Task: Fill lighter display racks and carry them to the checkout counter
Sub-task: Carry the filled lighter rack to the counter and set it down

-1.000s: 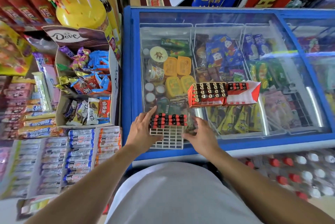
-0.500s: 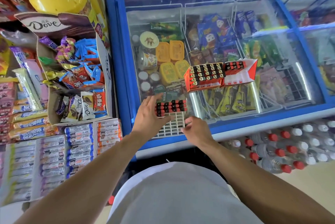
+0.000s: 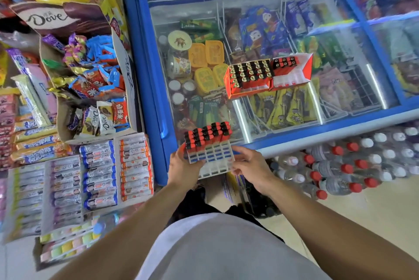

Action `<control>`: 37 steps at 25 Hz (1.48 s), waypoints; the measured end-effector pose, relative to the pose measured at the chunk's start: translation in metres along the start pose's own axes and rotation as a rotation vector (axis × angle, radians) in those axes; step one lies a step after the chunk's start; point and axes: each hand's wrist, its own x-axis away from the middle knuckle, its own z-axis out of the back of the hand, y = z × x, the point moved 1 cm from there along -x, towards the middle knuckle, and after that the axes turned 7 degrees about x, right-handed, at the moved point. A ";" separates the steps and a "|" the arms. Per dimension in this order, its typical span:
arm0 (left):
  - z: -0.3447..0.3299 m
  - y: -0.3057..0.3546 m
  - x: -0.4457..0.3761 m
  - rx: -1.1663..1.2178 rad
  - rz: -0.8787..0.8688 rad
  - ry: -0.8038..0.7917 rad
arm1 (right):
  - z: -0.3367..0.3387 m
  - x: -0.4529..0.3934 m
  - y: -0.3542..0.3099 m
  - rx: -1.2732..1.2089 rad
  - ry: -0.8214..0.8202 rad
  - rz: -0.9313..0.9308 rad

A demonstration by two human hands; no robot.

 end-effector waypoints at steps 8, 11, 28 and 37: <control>-0.011 -0.040 0.082 0.145 -0.116 -0.075 | -0.004 0.068 0.070 -0.036 -0.025 0.219; -0.010 -0.073 0.123 0.256 -0.127 -0.091 | -0.009 0.098 0.093 0.029 -0.038 0.284; 0.168 -0.279 0.257 0.318 -0.140 0.250 | -0.239 0.206 0.108 0.329 -0.400 0.408; 0.361 -0.402 0.296 0.156 -0.206 0.323 | -0.445 0.284 0.102 0.379 -0.420 0.477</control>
